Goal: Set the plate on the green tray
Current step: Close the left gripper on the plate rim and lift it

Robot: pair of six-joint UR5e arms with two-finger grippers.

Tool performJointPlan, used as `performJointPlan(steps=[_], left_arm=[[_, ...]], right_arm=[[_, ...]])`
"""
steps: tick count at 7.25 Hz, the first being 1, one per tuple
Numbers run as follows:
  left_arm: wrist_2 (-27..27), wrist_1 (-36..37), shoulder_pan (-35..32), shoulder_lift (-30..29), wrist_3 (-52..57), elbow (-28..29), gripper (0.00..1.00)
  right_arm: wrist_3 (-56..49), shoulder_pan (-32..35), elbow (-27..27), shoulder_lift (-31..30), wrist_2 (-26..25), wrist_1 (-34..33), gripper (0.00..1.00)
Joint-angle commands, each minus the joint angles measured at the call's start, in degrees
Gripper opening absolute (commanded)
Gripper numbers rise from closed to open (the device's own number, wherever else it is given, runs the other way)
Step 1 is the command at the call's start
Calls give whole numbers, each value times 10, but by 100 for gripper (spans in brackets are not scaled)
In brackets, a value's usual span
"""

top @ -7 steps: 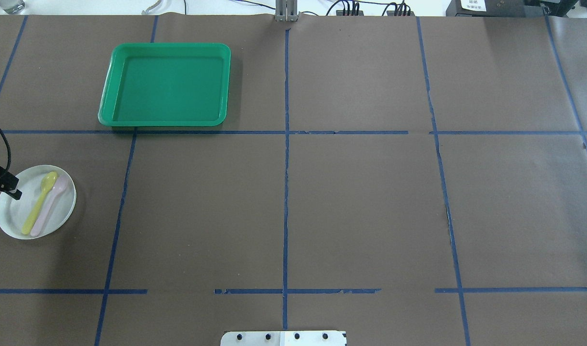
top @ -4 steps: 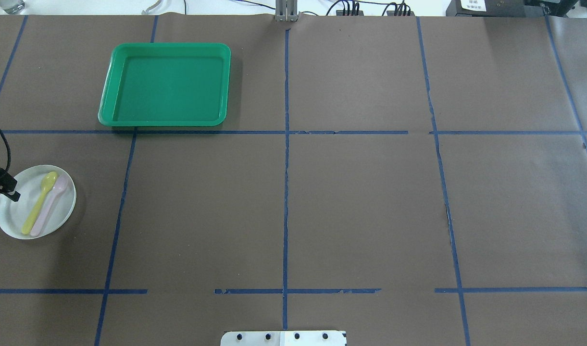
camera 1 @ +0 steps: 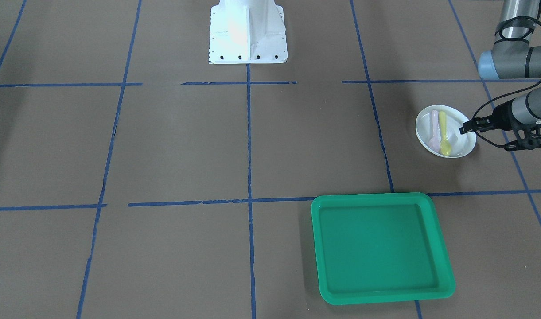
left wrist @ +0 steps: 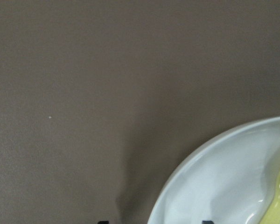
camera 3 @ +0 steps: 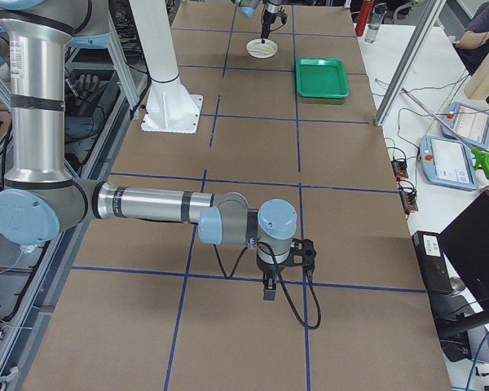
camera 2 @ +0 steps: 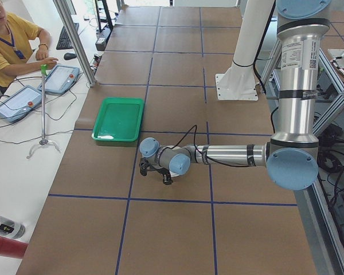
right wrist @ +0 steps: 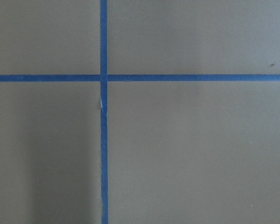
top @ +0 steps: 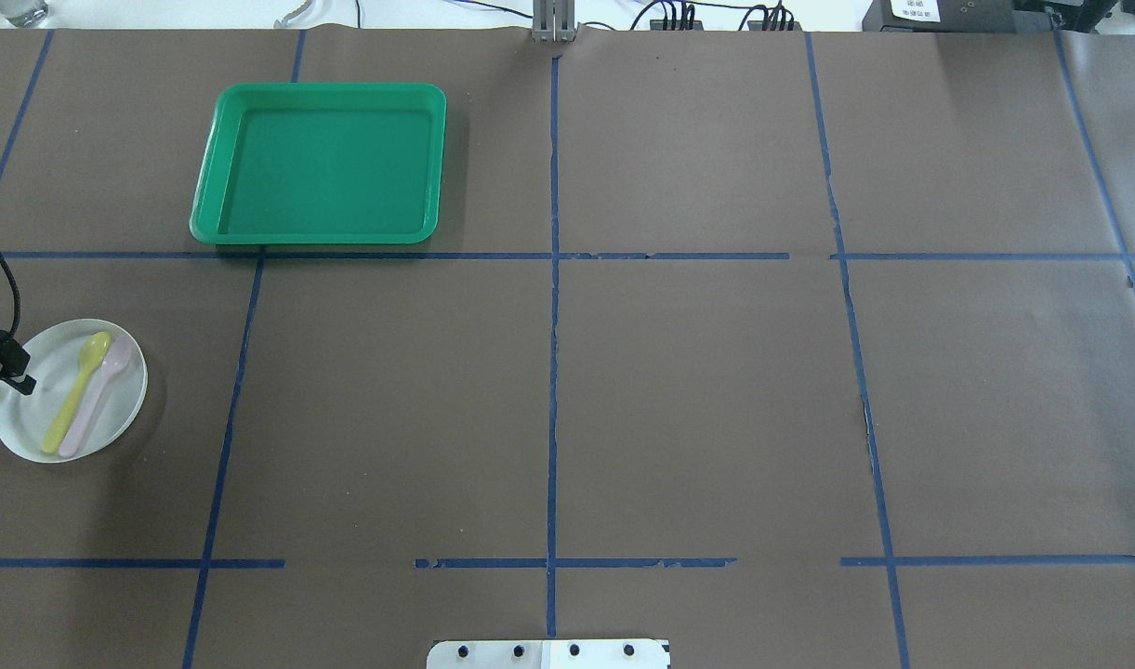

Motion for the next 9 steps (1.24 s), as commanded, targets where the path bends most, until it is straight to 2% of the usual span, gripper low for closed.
performJointPlan(steps=[1, 4, 6, 9], left_arm=[[-3, -2, 0, 1, -1, -1, 0], [-14, -3, -2, 3, -4, -11, 0], [-85, -5, -10, 6, -11, -45, 0], [-91, -5, -73, -27, -52, -50, 0]], right_arm=[[0, 0, 0, 0, 0, 0, 100], [0, 0, 0, 0, 0, 0, 100], [0, 0, 0, 0, 0, 0, 100], [0, 0, 0, 0, 0, 0, 100]])
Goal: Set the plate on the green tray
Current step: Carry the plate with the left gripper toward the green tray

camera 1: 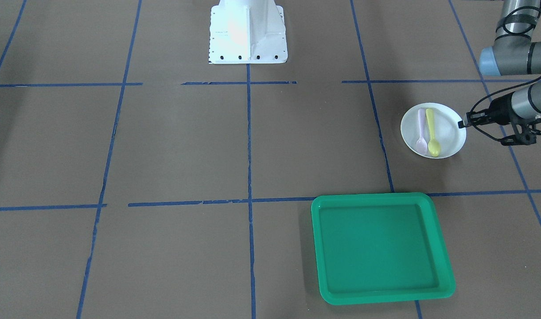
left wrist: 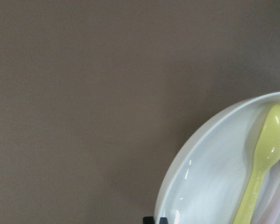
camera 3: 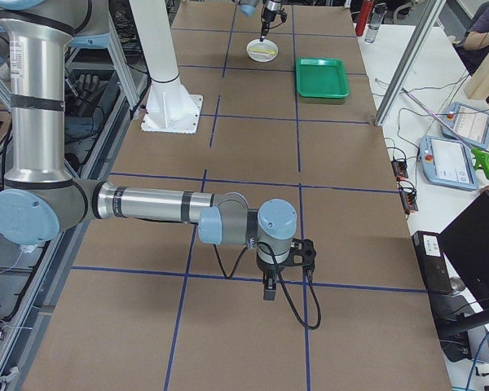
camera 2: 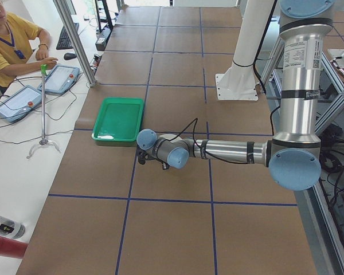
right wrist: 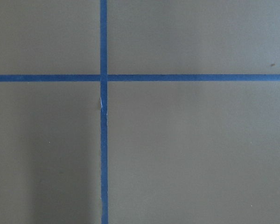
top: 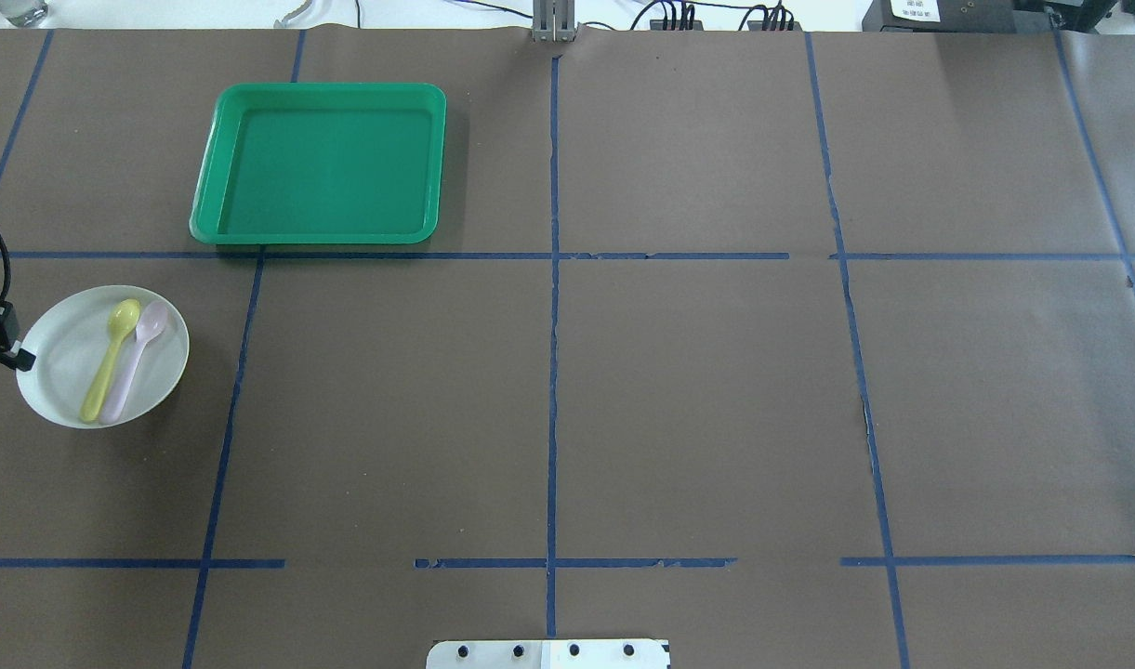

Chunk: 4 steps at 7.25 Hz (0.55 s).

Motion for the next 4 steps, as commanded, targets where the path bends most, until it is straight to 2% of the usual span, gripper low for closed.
performJointPlan(steps=[1, 4], left_arm=[[-12, 0, -34, -41, -40, 6, 0], [-12, 0, -35, -181, -56, 139, 0]], right_arm=[[0, 0, 0, 0, 0, 0, 100], [0, 0, 0, 0, 0, 0, 100]])
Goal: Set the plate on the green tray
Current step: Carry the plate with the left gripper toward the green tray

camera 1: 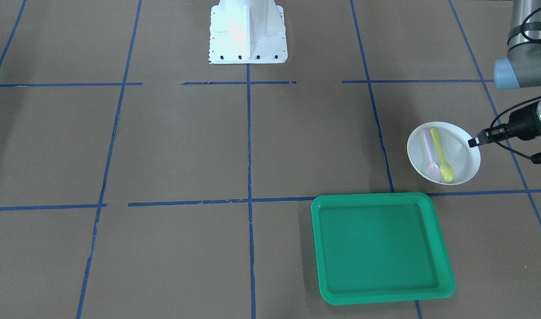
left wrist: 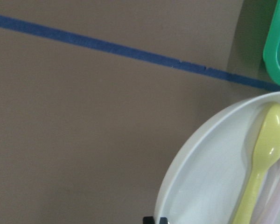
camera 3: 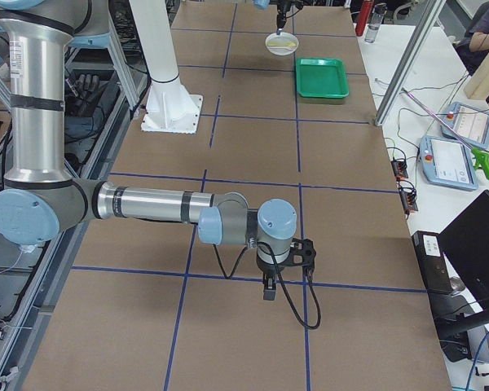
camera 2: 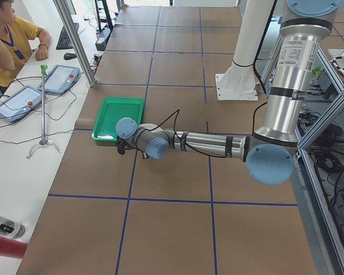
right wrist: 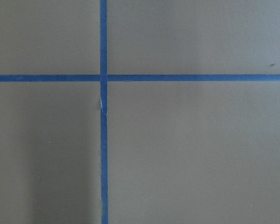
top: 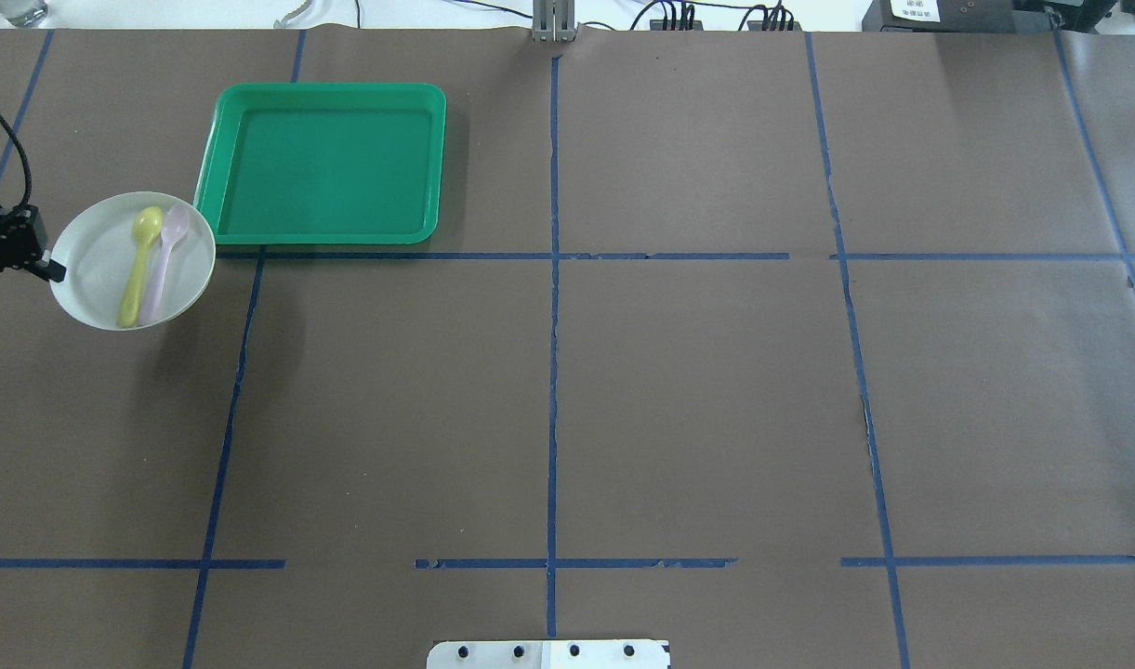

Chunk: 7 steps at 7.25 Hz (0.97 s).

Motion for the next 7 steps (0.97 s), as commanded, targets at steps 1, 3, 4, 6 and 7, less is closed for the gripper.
performJointPlan(steps=[1, 3, 4, 6, 7], left_arm=[[-1, -2, -1, -75, -30, 61, 0], [2, -87, 1, -154, -122, 169, 0], [5, -154, 3, -177, -176, 221, 0], [60, -216, 32, -219, -261, 269, 0], [85, -261, 57, -226, -309, 280, 0]], right_arm=[[0, 0, 0, 0, 0, 0, 100], [0, 0, 0, 0, 0, 0, 100], [0, 0, 0, 0, 0, 0, 100], [0, 0, 0, 0, 0, 0, 100], [0, 0, 0, 0, 0, 0, 100]])
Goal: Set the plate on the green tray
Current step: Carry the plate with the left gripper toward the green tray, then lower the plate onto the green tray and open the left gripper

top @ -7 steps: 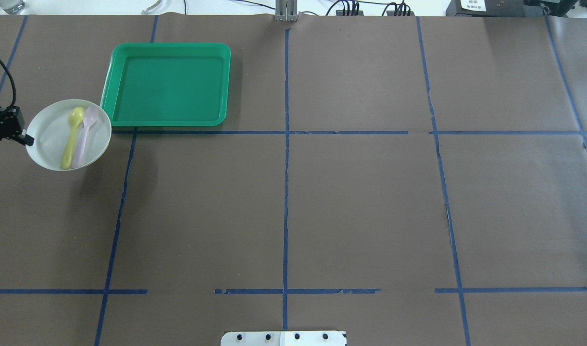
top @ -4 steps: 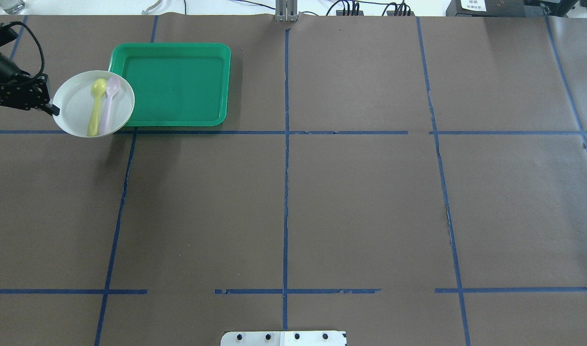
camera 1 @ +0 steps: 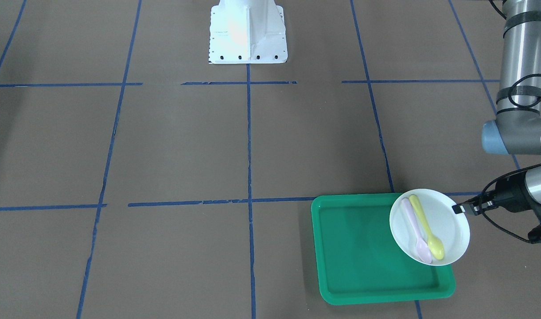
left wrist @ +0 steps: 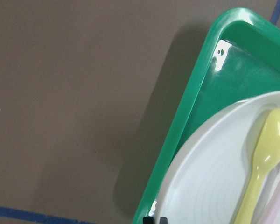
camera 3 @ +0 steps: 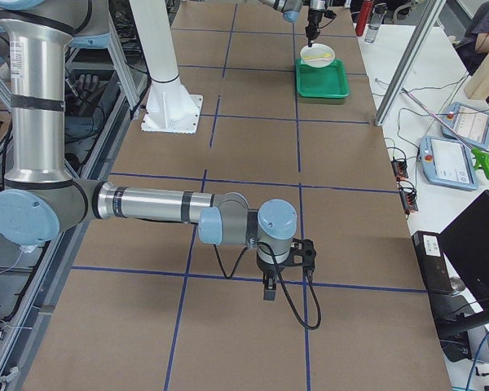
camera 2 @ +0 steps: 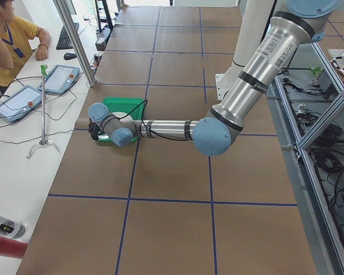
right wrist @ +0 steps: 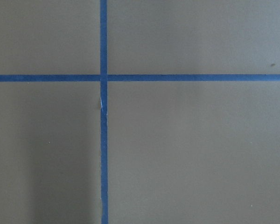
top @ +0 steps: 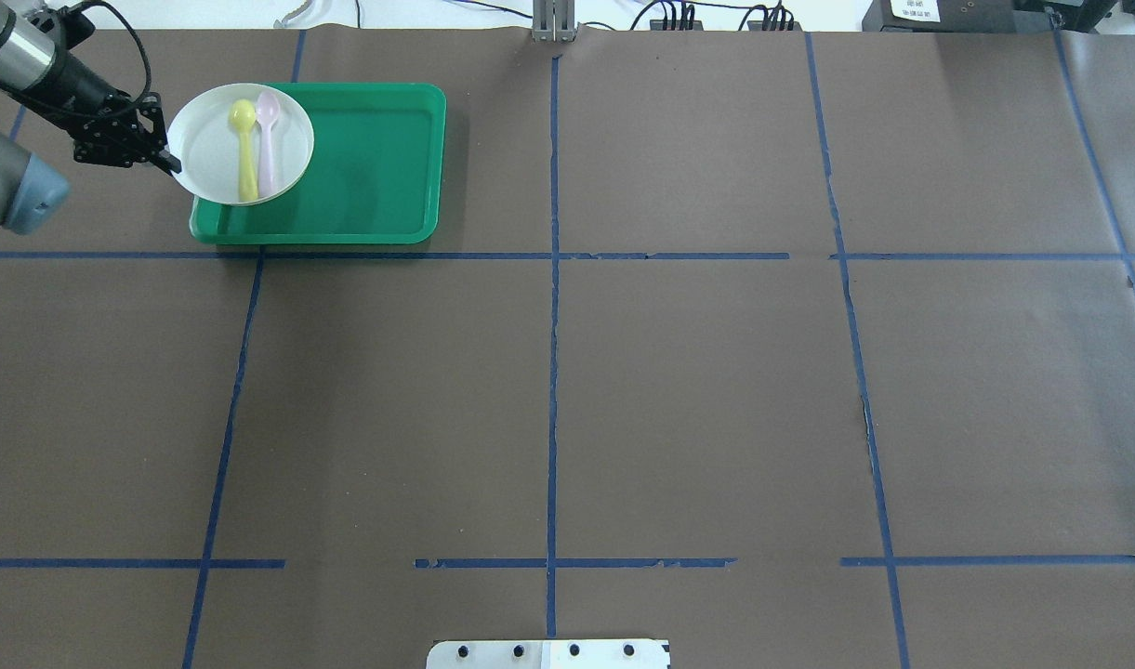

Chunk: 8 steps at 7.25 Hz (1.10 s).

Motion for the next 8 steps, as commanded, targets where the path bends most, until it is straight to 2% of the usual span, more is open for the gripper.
performJointPlan(steps=[1, 3, 4, 5, 6, 7, 8], left_arm=[[65, -81, 52, -28, -108, 26, 0], [66, -88, 58, -30, -116, 28, 0], [68, -89, 58, -30, -116, 27, 35], [68, -89, 59, -30, -116, 27, 61], [69, -86, 59, -27, -117, 24, 100], [69, -82, 56, -13, -109, 20, 100], [68, -80, 43, 21, -84, -8, 100]], right_arm=[[0, 0, 0, 0, 0, 0, 100], [0, 0, 0, 0, 0, 0, 100], [0, 0, 0, 0, 0, 0, 100], [0, 0, 0, 0, 0, 0, 100], [0, 0, 0, 0, 0, 0, 100], [0, 0, 0, 0, 0, 0, 100], [0, 0, 0, 0, 0, 0, 100]])
